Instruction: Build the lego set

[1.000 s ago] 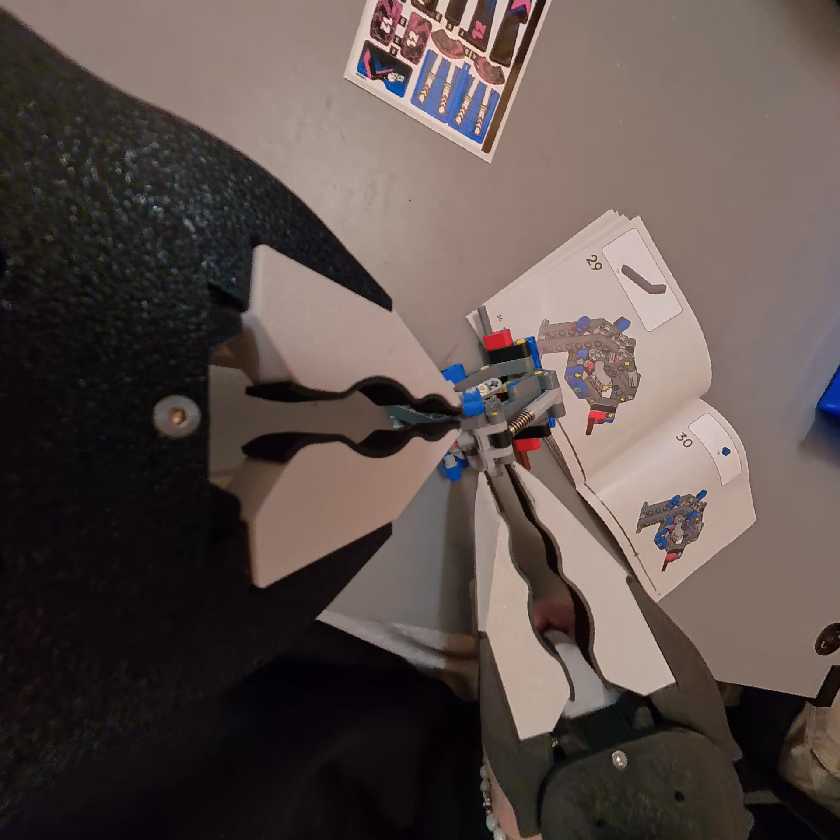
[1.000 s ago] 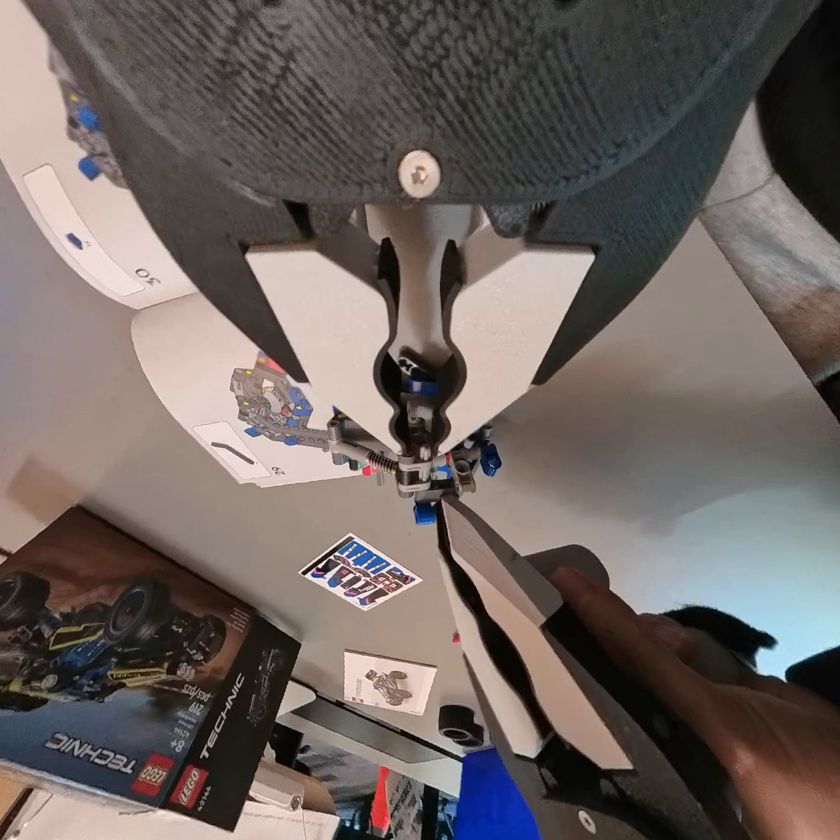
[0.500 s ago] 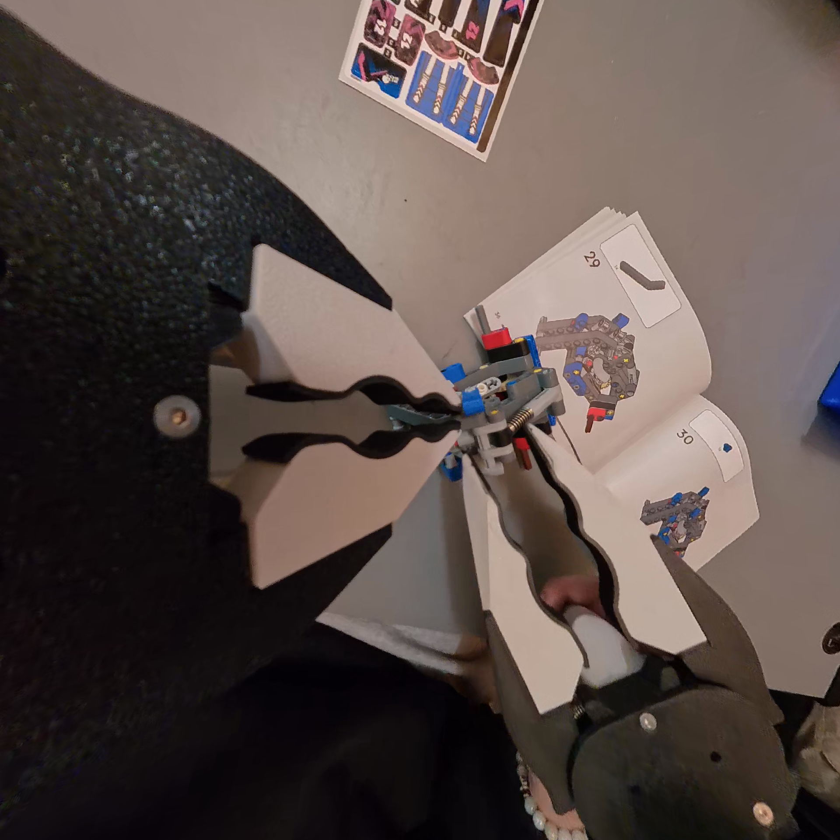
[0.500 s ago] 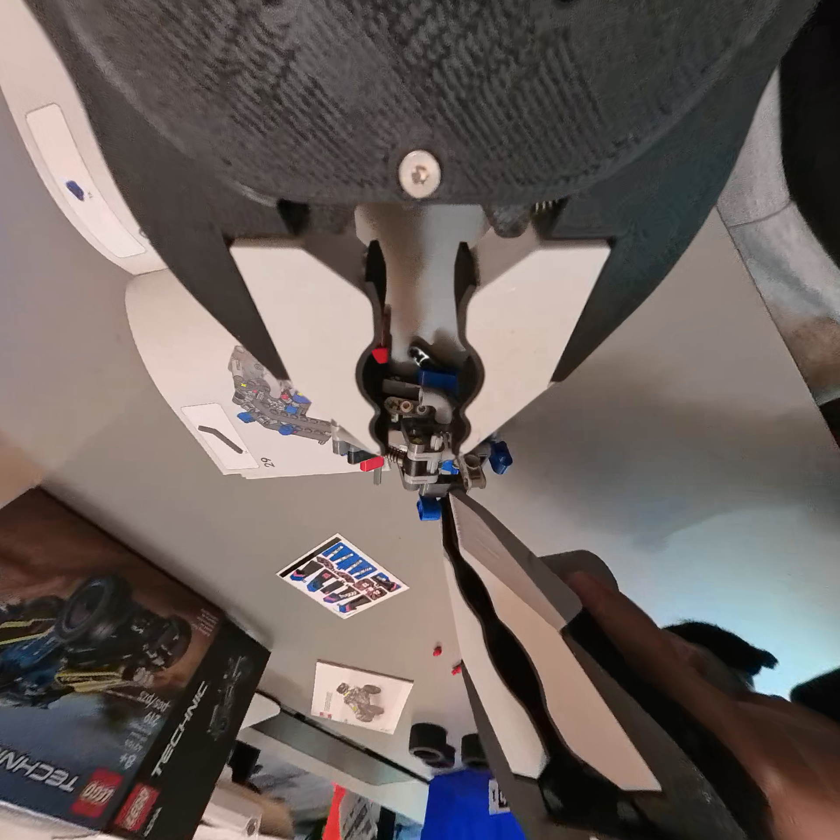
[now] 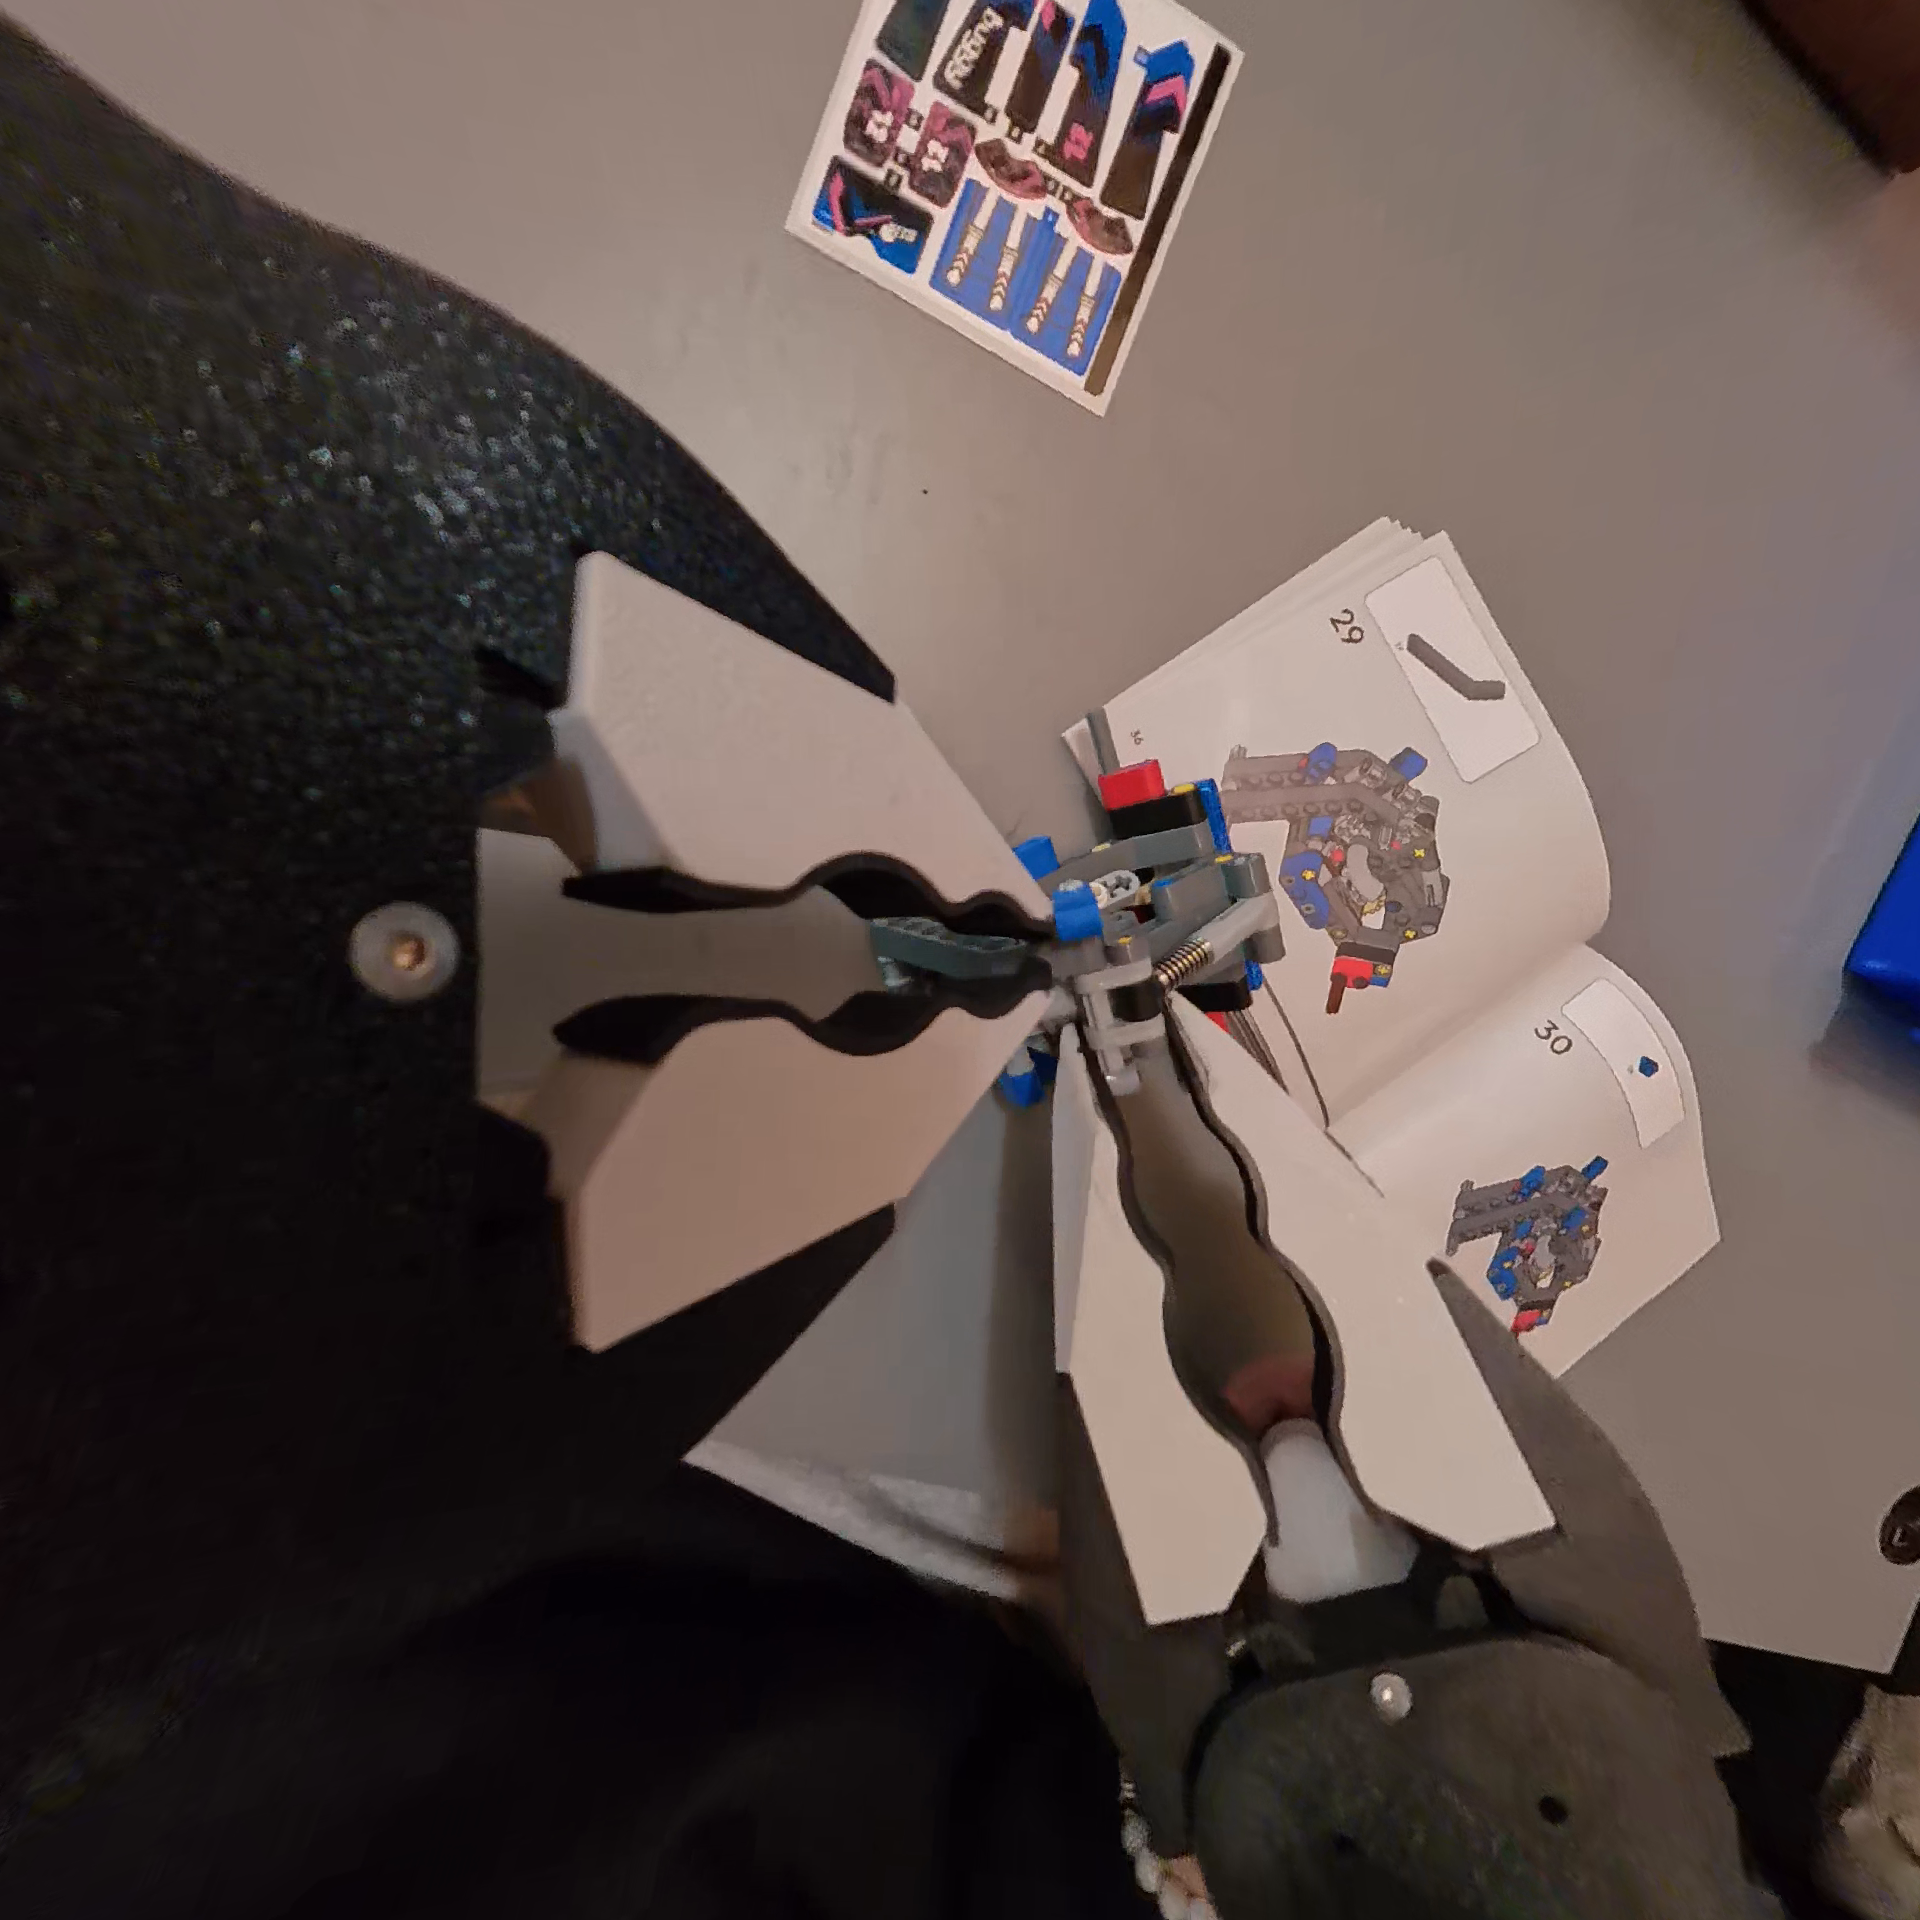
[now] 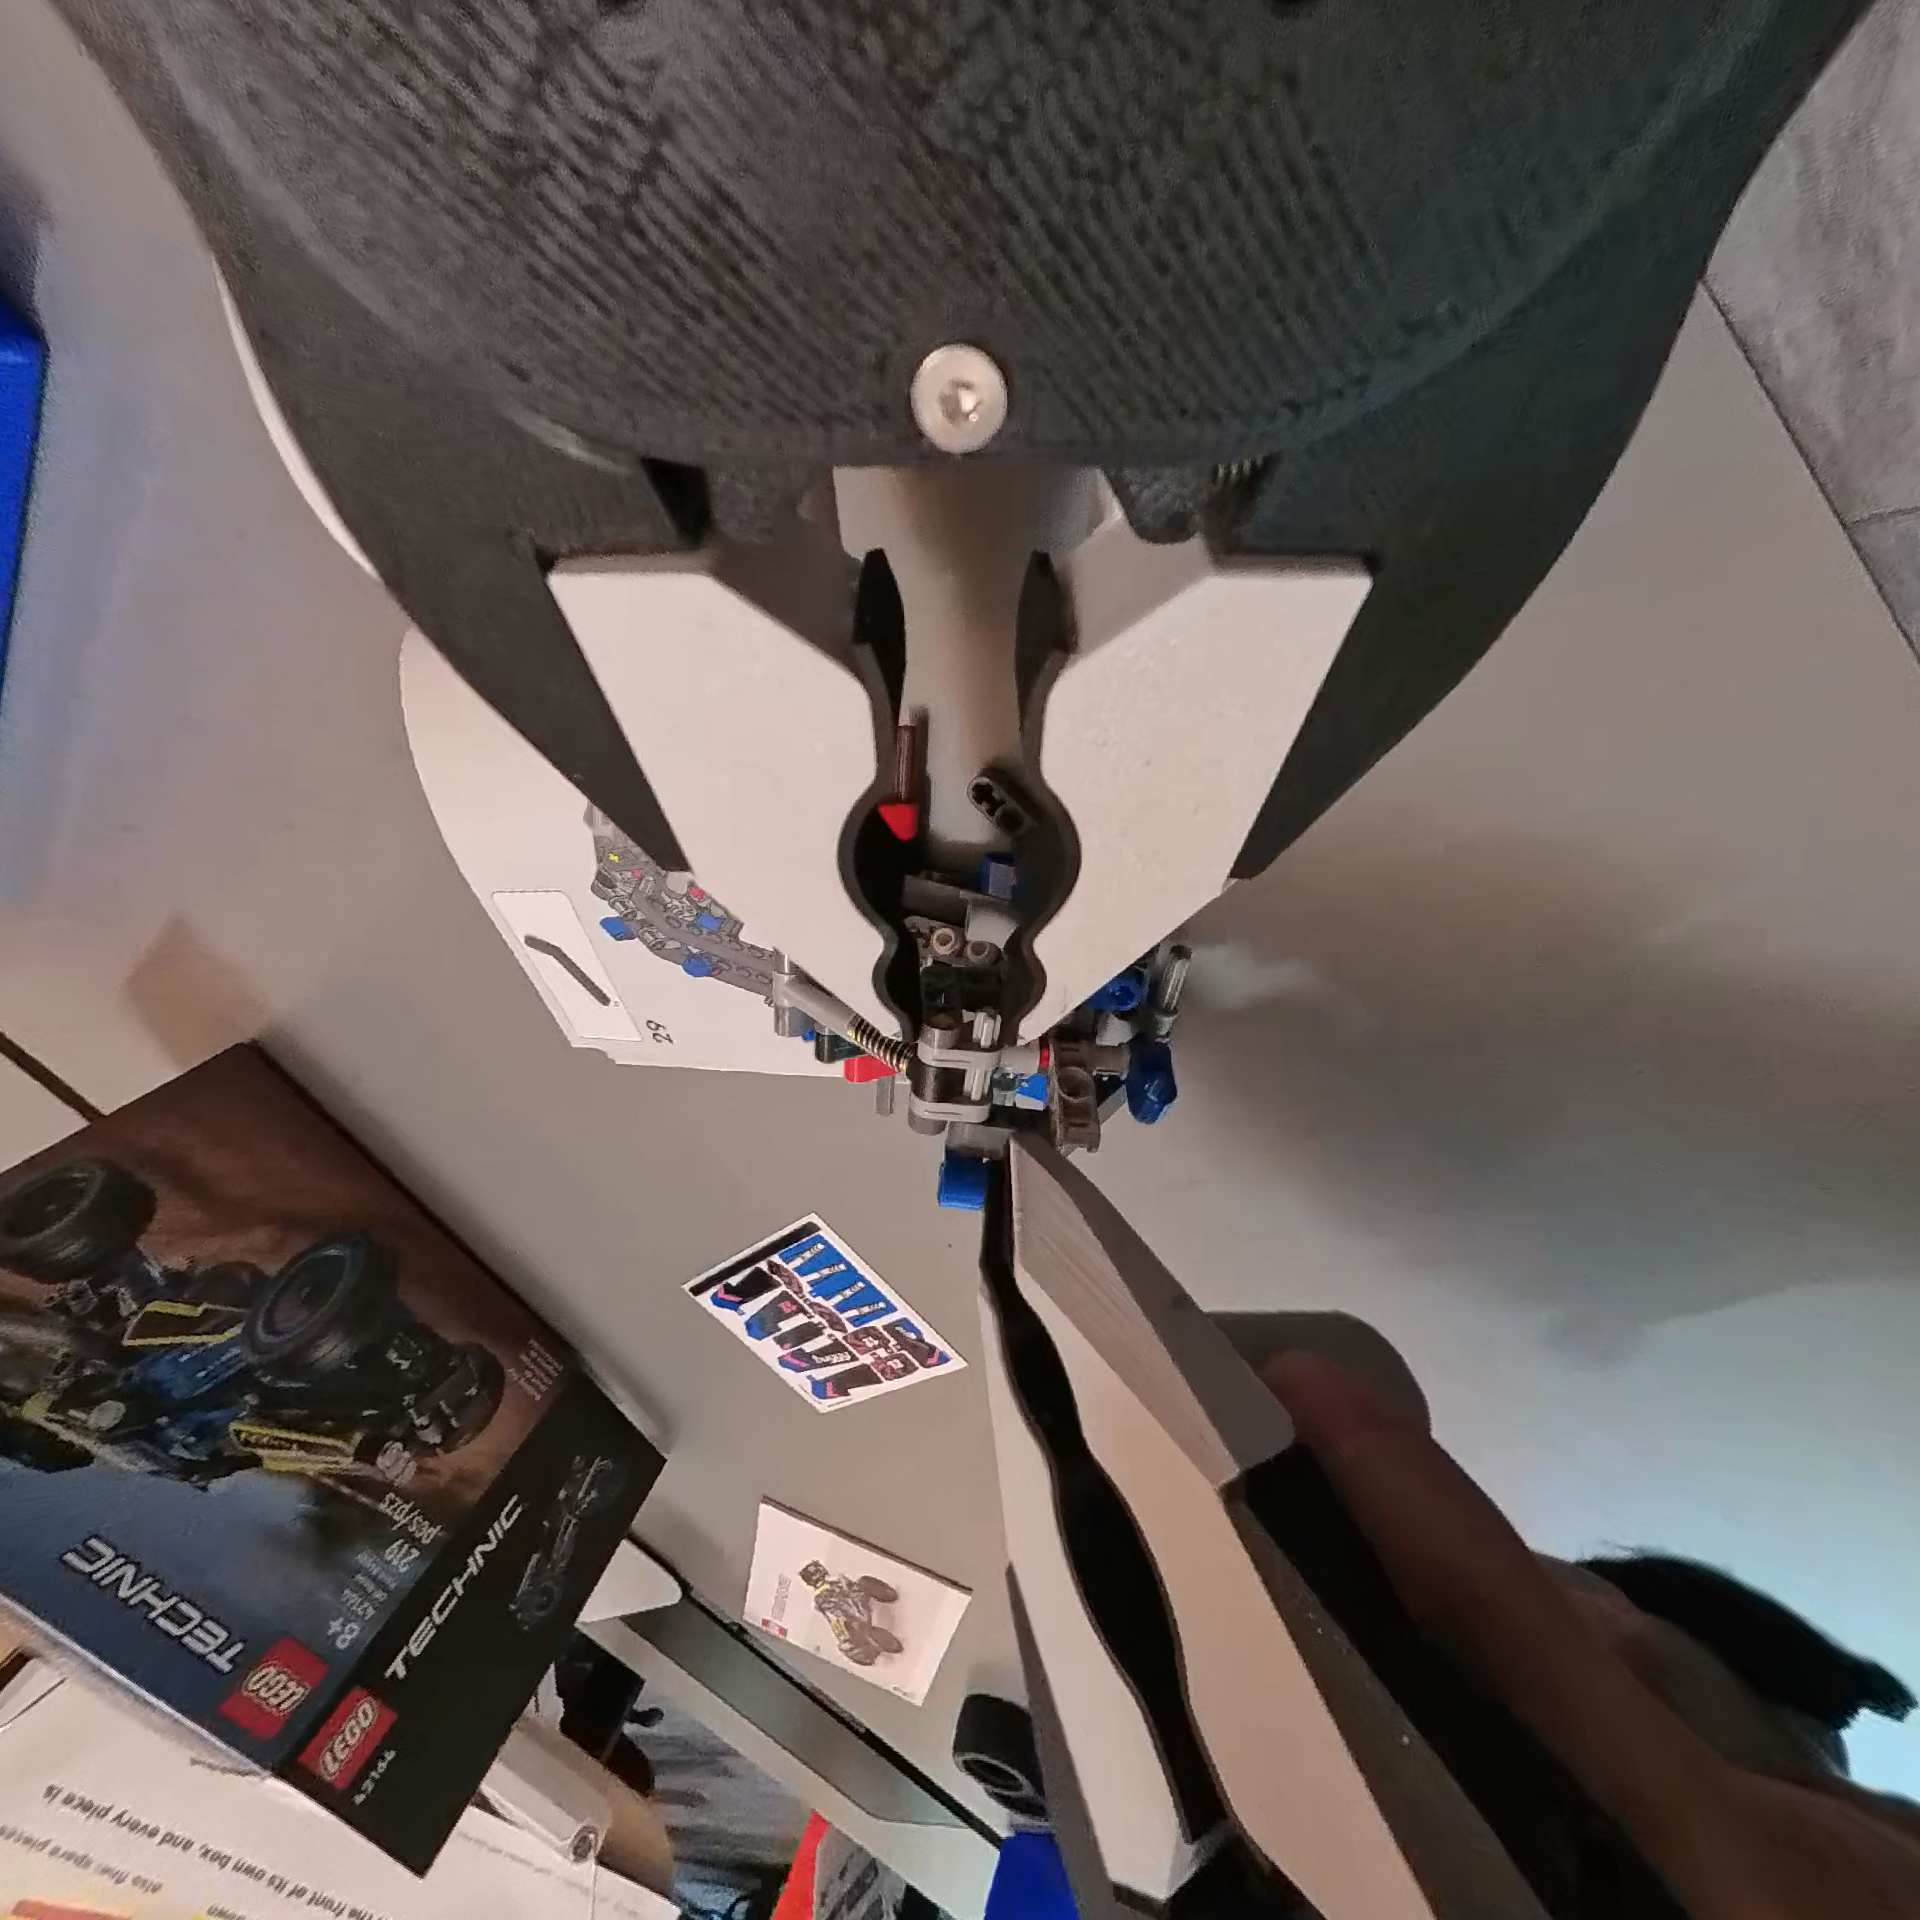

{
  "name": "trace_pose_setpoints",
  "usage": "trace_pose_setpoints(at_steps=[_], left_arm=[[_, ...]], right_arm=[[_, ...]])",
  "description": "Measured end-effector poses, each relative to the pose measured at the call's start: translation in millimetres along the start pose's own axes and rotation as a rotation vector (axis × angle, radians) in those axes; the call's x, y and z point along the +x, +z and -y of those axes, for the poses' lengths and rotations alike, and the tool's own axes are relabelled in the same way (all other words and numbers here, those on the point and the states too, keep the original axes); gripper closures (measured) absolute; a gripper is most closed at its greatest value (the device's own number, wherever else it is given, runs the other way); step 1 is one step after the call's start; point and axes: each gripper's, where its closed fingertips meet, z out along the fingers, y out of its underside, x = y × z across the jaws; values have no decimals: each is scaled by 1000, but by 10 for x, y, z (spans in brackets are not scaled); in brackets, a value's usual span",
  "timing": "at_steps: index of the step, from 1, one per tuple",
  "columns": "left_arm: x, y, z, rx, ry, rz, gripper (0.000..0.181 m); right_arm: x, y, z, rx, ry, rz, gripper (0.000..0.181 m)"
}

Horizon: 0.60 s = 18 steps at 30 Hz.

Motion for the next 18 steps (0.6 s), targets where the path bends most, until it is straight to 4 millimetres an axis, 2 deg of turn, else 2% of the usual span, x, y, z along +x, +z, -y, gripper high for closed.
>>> trace_pose_setpoints(at_steps=[8, 13, 18], left_arm=[[-40, 41, -26, -74, -51, 63, 173], [-92, 42, -32, -161, 29, 136, 173], [-136, 52, -31, -190, 34, 109, 173]], right_arm=[[-11, 23, 13, -21, -14, -83, 169], [2, 56, 32, -3, -12, -137, 169], [29, 83, 39, 27, -24, -141, 168]])
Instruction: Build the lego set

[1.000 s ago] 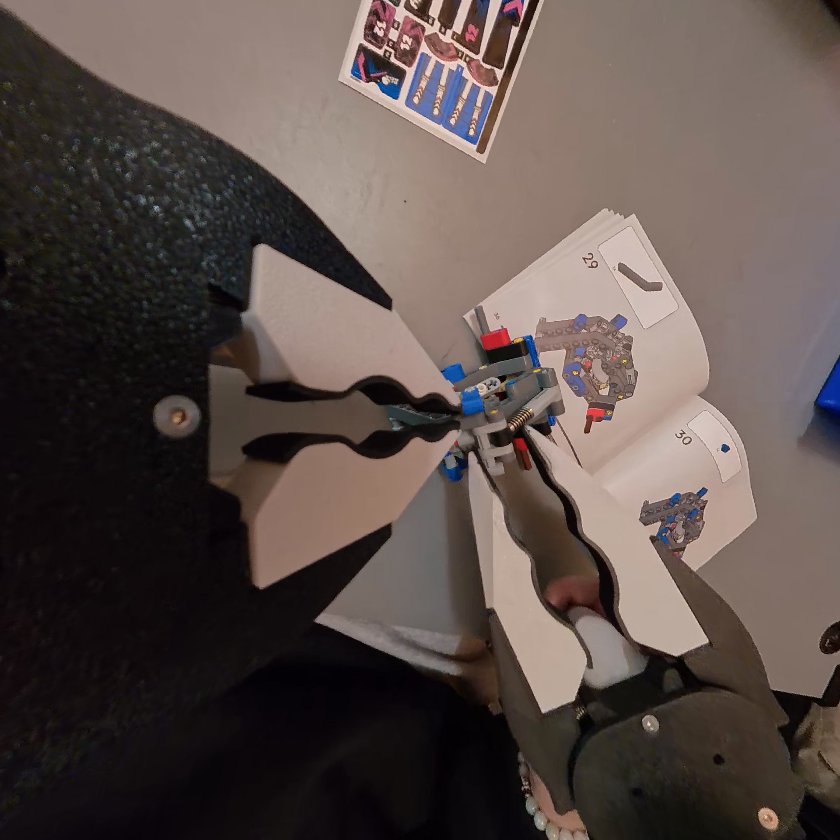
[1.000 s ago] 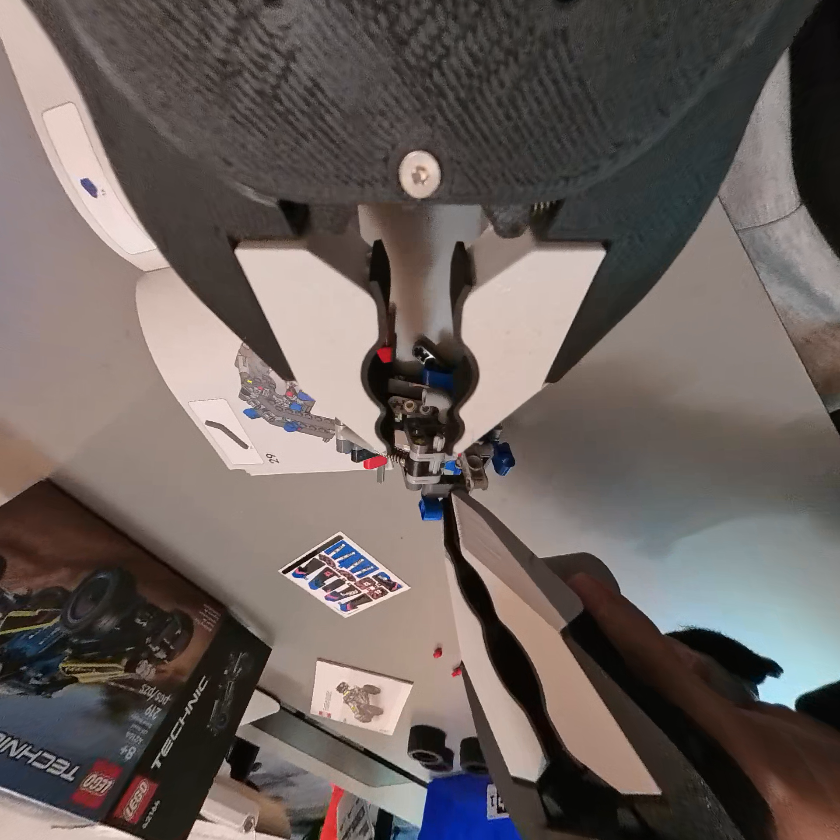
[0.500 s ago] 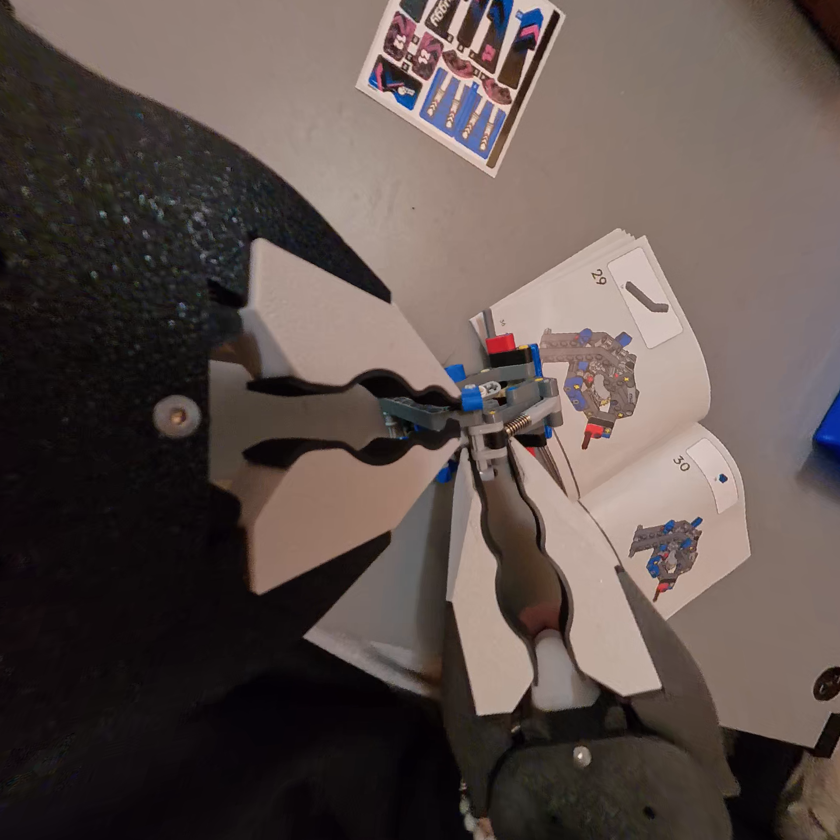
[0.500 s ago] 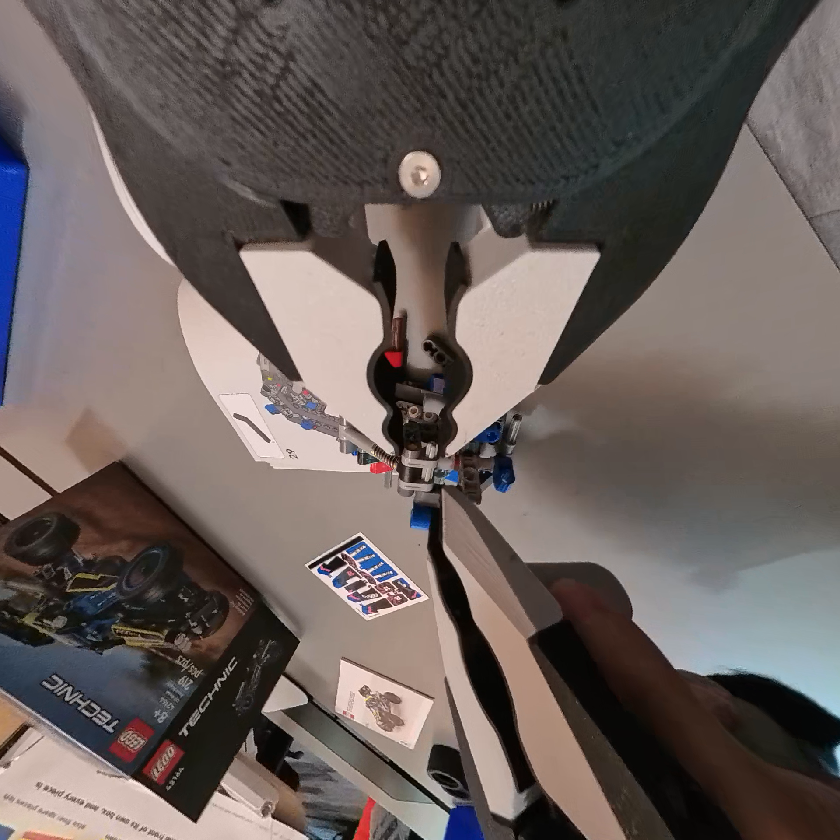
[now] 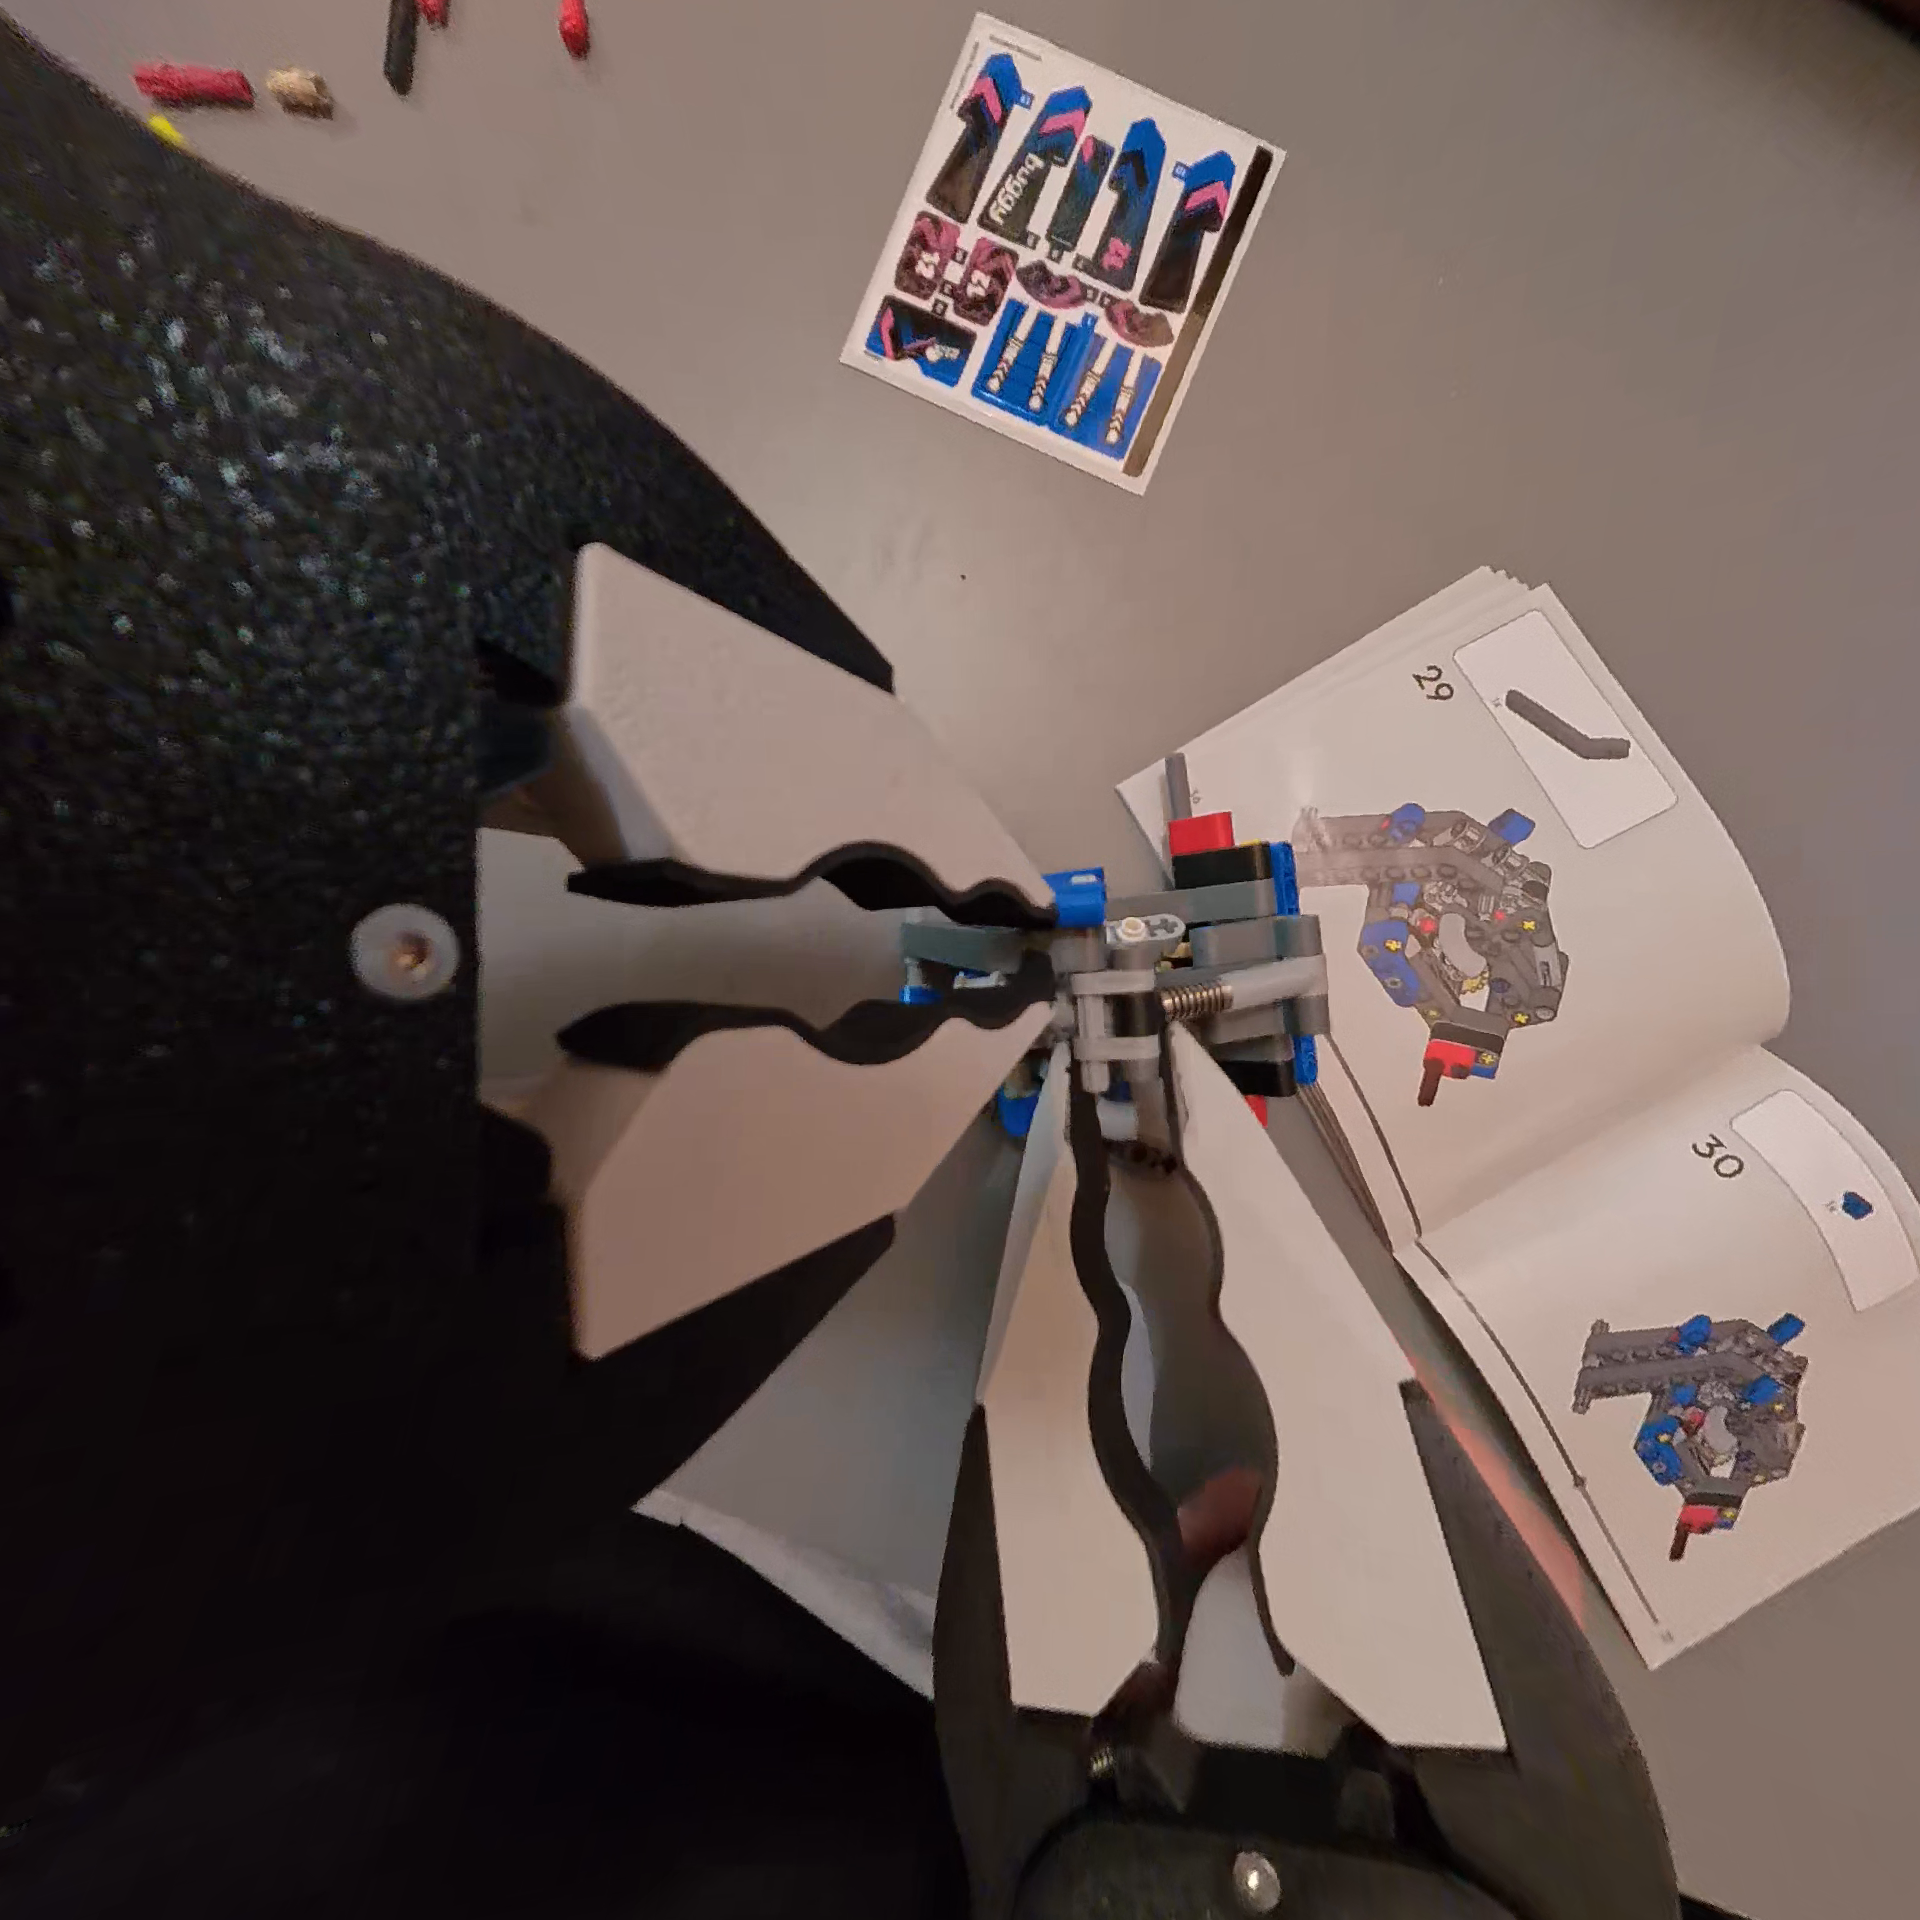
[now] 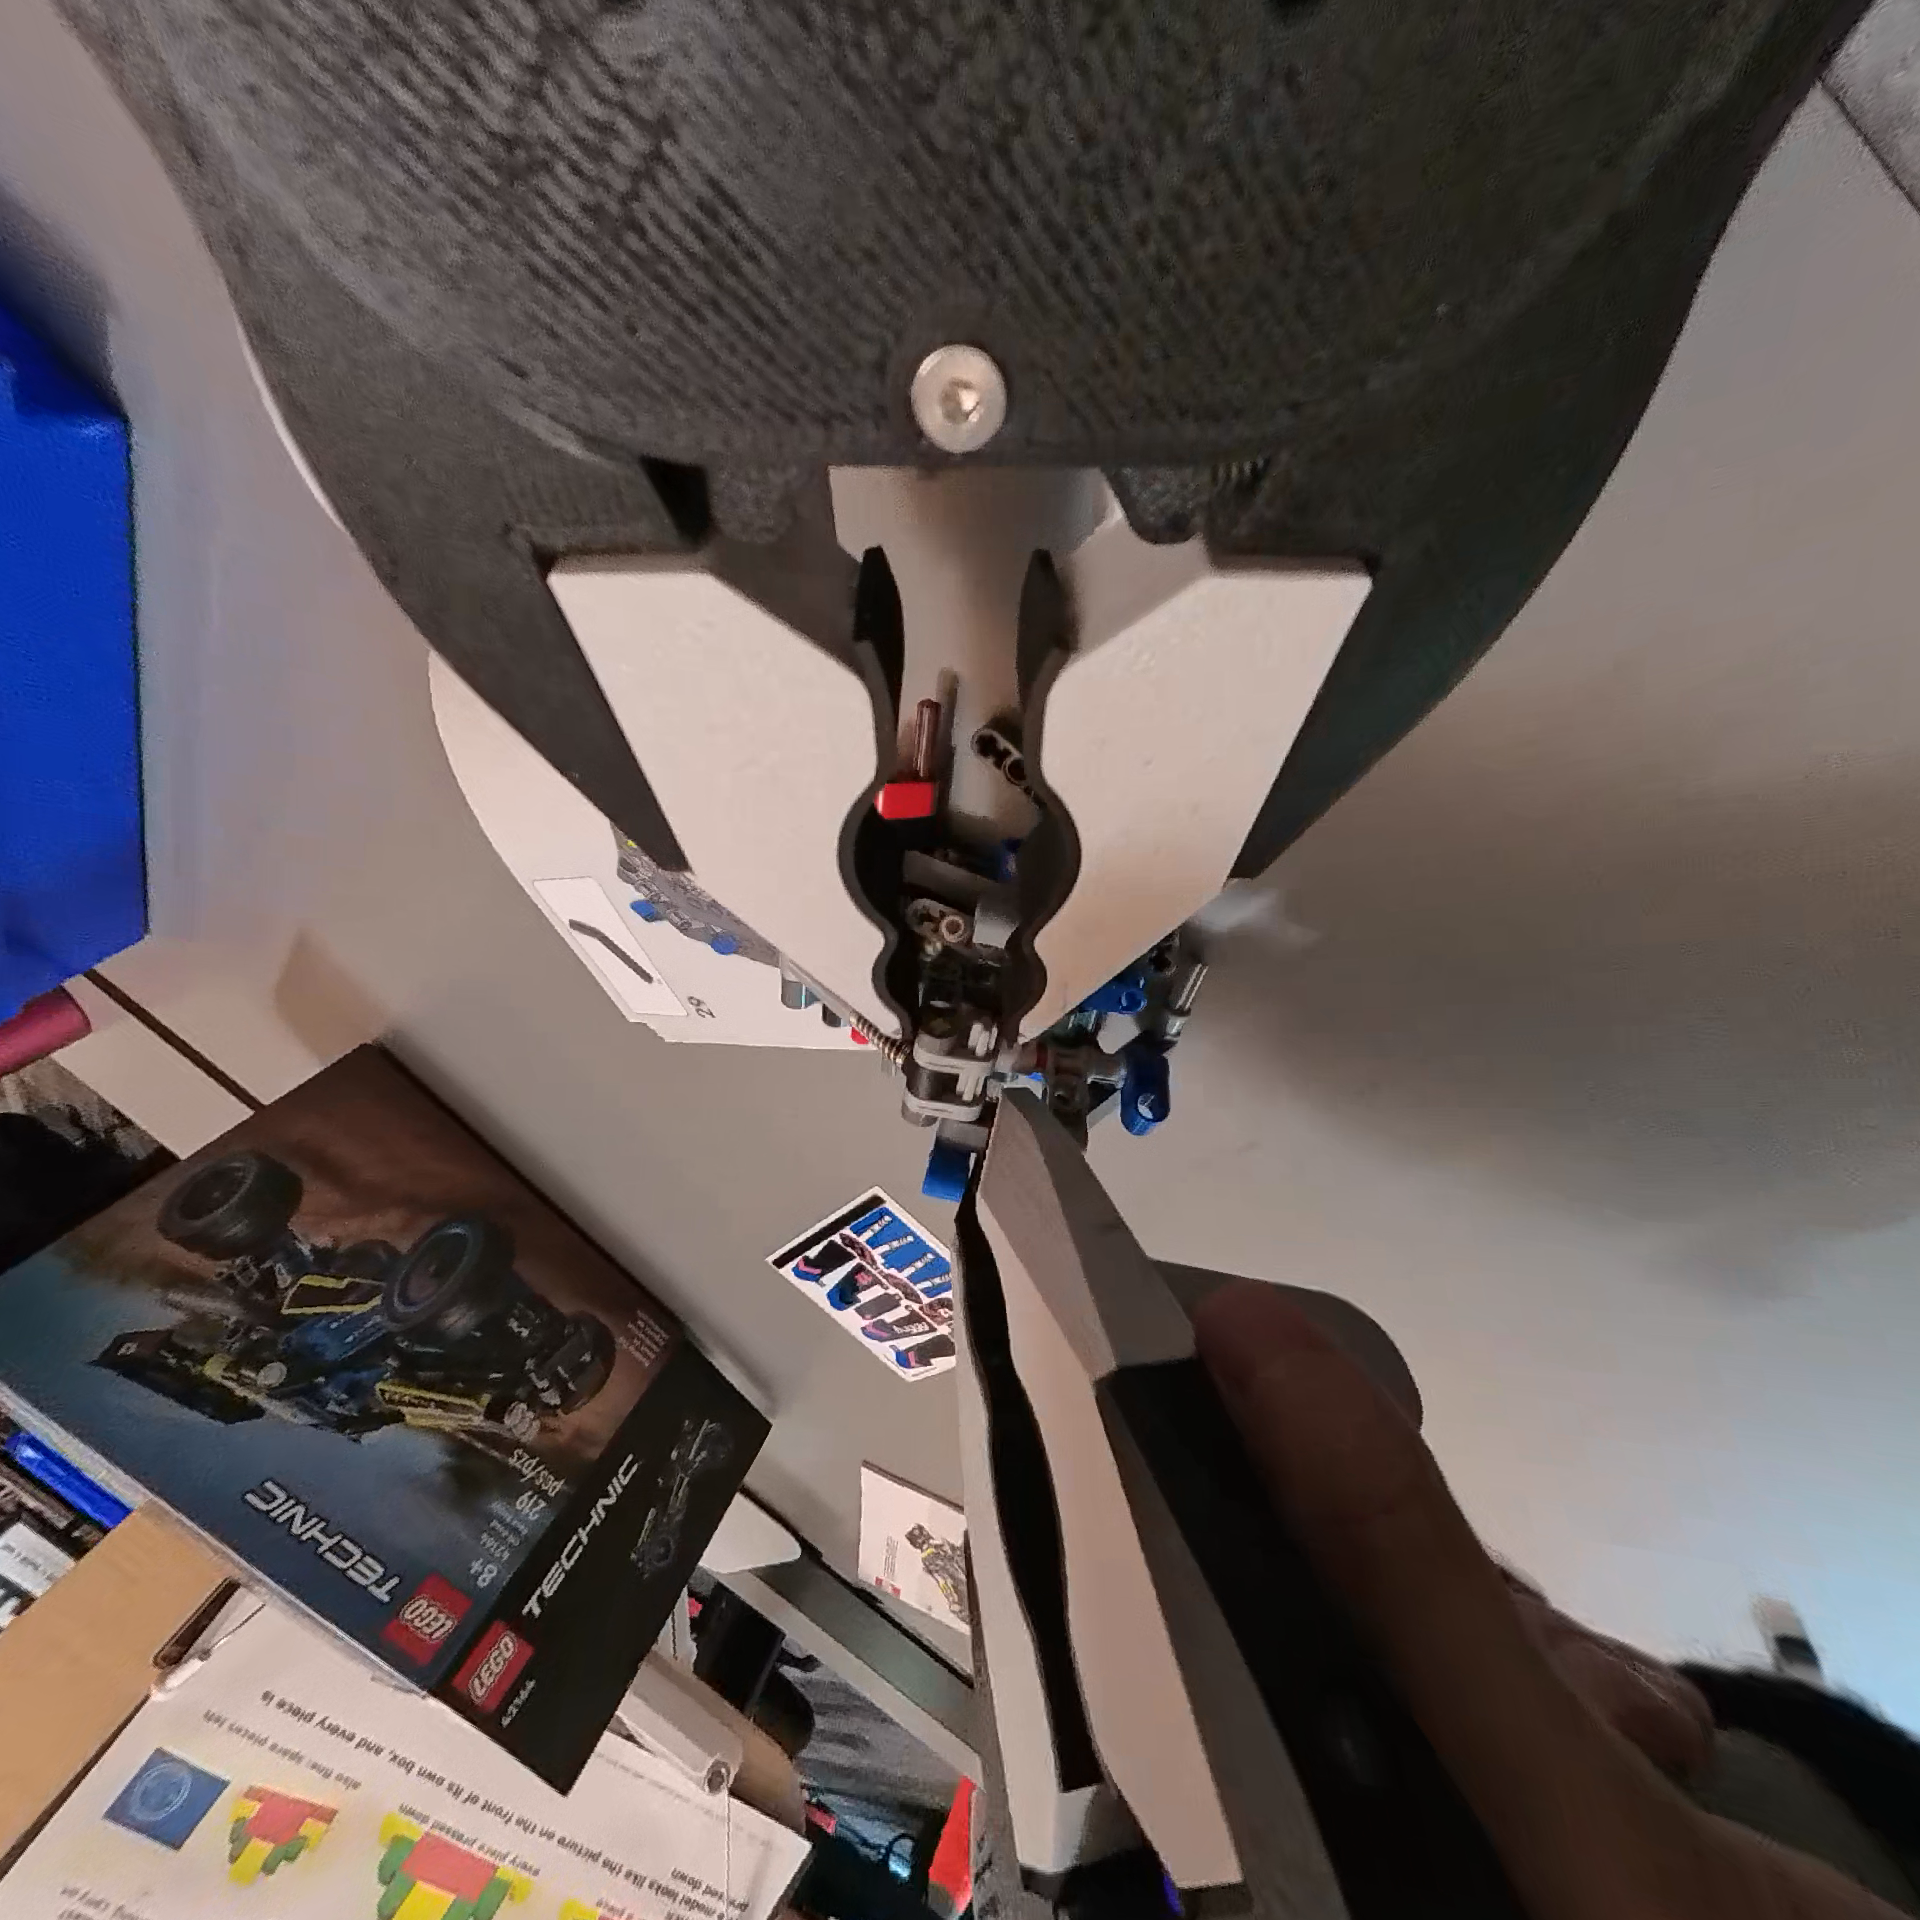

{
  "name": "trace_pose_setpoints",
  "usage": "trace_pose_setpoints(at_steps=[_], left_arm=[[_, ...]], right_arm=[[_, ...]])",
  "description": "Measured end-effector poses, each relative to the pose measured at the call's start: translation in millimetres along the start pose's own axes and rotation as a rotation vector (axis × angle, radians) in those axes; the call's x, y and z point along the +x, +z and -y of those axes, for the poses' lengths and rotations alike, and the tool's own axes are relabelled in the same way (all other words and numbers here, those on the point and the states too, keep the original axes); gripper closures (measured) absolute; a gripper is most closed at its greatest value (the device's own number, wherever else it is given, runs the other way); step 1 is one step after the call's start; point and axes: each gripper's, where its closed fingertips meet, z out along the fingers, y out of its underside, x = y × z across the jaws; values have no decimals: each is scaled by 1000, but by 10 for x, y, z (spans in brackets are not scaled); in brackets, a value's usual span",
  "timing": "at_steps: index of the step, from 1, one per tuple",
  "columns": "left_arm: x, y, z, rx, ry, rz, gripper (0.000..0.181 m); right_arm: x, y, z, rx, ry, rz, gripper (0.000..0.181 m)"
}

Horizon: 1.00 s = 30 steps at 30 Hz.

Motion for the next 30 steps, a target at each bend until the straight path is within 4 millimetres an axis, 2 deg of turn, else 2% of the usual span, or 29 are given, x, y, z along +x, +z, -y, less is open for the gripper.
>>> trace_pose_setpoints(at_steps=[5, 7, 10, 14, 18, 20, 23, 27, 30], left_arm=[[-37, 25, 46, 11, -23, -6, 174], [-65, 14, 74, 34, -39, -8, 176], [-61, 24, 84, 34, 7, -2, 175], [-39, 1, 77, 24, 31, -54, 175], [-37, 8, 76, 50, 113, -75, 175], [-12, 3, 77, 69, 164, -110, 175], [-5, -2, 81, 94, 219, -132, 175], [-14, 5, 97, 108, 234, -154, 175], [-58, 5, 99, 121, 222, -166, 175]], right_arm=[[17, 17, -54, -36, 37, 42, 170], [10, 16, -64, -35, 43, 43, 176], [29, 13, -58, -31, 58, 44, 176], [18, -8, -32, -4, 3, 91, 175], [30, -51, -37, -1, -164, 240, 163], [156, -87, 5, 19, -230, 282, 151], [213, -161, 73, 22, -242, 451, 147], [121, -57, -62, -32, -290, 669, 164], [57, 6, -104, -21, -333, 743, 165]])
